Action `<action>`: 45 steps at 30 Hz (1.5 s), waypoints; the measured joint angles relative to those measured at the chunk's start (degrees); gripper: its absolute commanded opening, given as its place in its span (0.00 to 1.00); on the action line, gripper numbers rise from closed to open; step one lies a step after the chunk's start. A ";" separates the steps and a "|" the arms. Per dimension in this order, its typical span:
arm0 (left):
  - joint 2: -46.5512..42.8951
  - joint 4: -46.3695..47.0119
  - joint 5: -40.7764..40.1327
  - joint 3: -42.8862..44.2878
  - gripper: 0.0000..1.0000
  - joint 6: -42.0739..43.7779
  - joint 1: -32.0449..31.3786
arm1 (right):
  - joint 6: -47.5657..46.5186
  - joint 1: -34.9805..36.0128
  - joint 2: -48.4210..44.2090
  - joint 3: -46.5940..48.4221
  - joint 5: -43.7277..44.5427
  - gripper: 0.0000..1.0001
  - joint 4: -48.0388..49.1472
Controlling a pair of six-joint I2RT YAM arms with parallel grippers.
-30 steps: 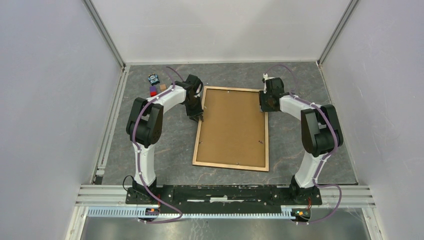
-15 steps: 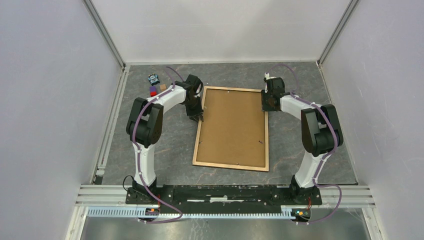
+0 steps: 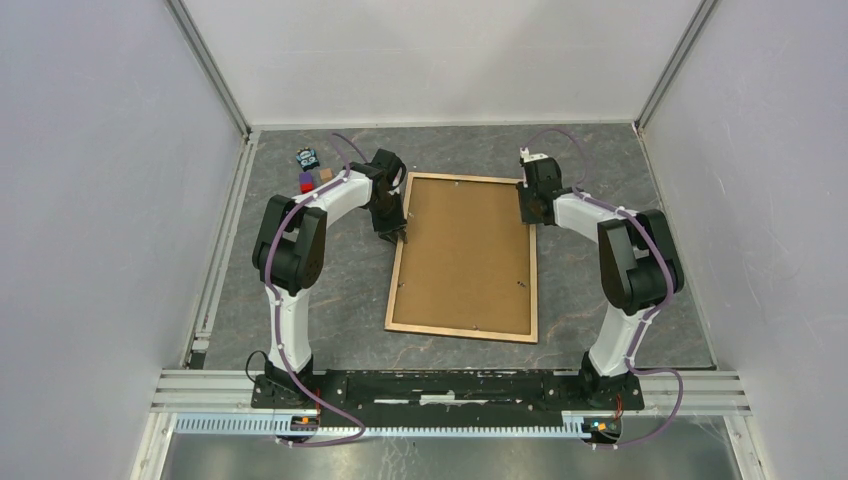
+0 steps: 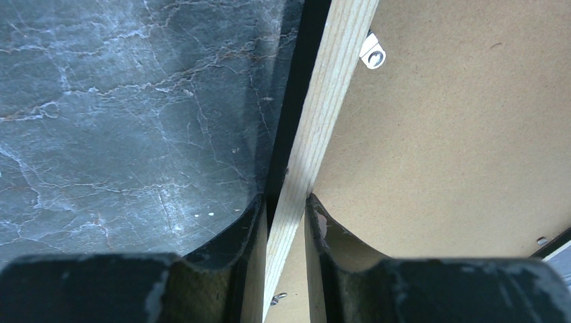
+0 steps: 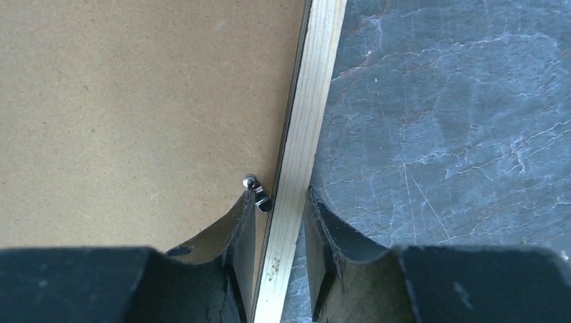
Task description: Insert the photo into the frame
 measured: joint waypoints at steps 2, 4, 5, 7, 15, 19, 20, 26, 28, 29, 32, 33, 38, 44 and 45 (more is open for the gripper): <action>0.00 0.00 0.00 0.00 0.26 0.00 0.00 | -1.38 0.50 -0.22 -0.59 0.92 0.00 0.92; 0.00 0.00 0.02 0.00 0.26 0.00 0.00 | -2.82 0.85 -0.26 -0.83 1.38 0.00 1.36; 0.00 0.00 0.02 0.00 0.26 0.00 0.00 | -3.43 0.96 -0.26 -0.83 1.49 0.00 1.42; 0.00 0.00 0.02 0.00 0.26 0.00 0.00 | -4.72 1.11 -0.26 -0.83 1.57 0.00 1.46; 0.00 0.00 0.02 0.00 0.26 0.00 0.00 | -10.47 1.60 -0.35 -0.79 1.27 0.00 1.60; 0.00 0.00 0.02 0.00 0.26 0.00 0.00 | -12.17 1.86 -0.44 -0.79 1.31 0.00 1.55; 0.00 0.00 0.02 0.00 0.26 0.00 0.00 | -12.57 1.90 -0.48 -0.79 1.33 0.00 1.53; 0.04 -0.09 0.02 0.09 0.26 0.00 0.00 | -14.71 3.15 -0.70 -0.81 3.39 0.06 0.87; 0.11 -0.22 0.07 0.22 0.28 0.02 0.00 | -15.10 3.80 -0.79 -0.96 5.18 0.31 0.59; 0.11 -0.24 0.04 0.22 0.30 0.02 0.00 | -15.02 3.93 -0.90 -1.11 5.62 0.39 0.55; 0.11 -0.31 -0.02 0.28 0.35 0.07 0.00 | -13.86 4.26 -2.25 -1.90 5.64 0.51 -0.92; 0.11 -0.42 -0.11 0.33 0.36 0.07 0.00 | -13.40 4.39 -2.86 -2.16 5.46 0.54 -1.68; 0.11 -0.63 -1.79 1.29 0.43 0.46 -0.20 | -11.82 4.74 -5.14 -2.43 5.40 0.59 -6.27; 0.11 -1.68 -6.23 3.37 0.50 2.21 -0.31 | -8.28 2.51 -5.60 -2.43 2.05 0.66 -7.30; 0.11 -1.95 -6.80 3.67 0.50 2.56 -0.31 | -7.45 1.75 -5.81 -2.45 1.27 0.66 -7.30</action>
